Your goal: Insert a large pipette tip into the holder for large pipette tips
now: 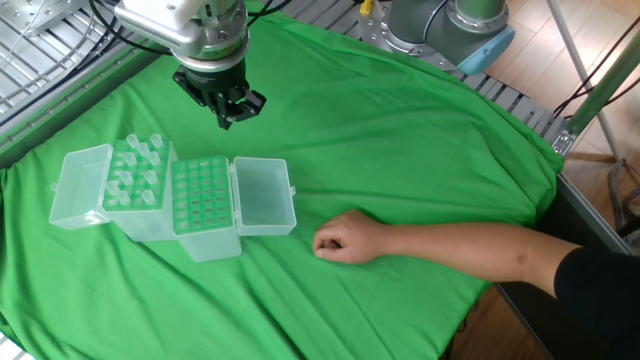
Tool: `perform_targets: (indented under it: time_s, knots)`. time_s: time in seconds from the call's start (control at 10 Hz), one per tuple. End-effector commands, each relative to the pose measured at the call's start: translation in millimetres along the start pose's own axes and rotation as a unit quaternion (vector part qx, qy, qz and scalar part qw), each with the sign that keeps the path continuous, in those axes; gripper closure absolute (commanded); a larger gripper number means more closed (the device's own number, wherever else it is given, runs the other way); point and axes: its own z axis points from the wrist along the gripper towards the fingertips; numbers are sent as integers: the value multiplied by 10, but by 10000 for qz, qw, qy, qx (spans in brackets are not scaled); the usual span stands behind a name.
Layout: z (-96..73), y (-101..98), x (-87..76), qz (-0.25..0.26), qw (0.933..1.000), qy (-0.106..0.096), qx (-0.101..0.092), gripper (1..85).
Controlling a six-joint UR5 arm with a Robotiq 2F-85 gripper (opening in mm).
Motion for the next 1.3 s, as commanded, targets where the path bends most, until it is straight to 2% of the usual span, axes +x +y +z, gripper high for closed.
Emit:
perform_targets:
  time_s: [0.0, 0.1, 0.2, 0.3, 0.4, 0.5, 0.6, 0.7, 0.8, 1.1, 1.2]
  knots:
    - [-29, 235, -123, 339, 9981, -223, -467, 840]
    - [-22, 185, 4, 364, 9987, 20, -361, 763]
    - [-27, 225, 88, 427, 9980, 187, -432, 633]
    - [-21, 164, -13, 519, 9981, -8, -323, 633]
    - [-23, 199, -21, 525, 9979, -21, -391, 563]
    - [-22, 170, -76, 621, 9974, -126, -341, 557]
    - [-21, 158, -73, 575, 9978, -123, -318, 567]
    - [-18, 101, -53, 208, 9995, -99, -203, 583]
    - [-32, 8, -53, -153, 9995, -85, -251, 547]
    - [-53, -606, -79, -897, 9956, -61, -280, 483]
    - [-36, -797, -117, -1064, 9940, -107, -239, 477]
